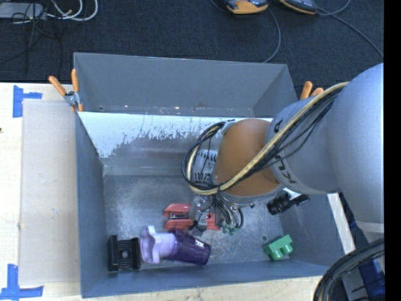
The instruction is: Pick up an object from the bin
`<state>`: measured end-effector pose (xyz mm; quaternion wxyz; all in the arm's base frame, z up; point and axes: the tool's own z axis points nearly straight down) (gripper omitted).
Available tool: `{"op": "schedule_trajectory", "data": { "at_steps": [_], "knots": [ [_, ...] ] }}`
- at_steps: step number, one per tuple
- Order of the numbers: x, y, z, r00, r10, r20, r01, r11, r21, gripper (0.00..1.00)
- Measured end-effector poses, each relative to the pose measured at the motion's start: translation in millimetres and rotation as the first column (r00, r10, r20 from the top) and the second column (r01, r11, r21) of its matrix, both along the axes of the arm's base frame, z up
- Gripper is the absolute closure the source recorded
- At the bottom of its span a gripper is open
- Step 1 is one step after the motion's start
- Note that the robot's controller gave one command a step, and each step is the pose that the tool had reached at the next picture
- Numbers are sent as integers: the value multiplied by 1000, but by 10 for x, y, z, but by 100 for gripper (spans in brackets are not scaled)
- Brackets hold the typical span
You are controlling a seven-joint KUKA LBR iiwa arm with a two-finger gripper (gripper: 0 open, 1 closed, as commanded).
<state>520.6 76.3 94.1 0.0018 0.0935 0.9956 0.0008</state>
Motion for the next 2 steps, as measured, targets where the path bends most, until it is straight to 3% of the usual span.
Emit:
{"op": "schedule_trajectory", "data": {
  "at_steps": [2],
  "knots": [
    [1, -2, 1, 1000, -2, 0, 2, 1000, 1, 100]
  ]
}}
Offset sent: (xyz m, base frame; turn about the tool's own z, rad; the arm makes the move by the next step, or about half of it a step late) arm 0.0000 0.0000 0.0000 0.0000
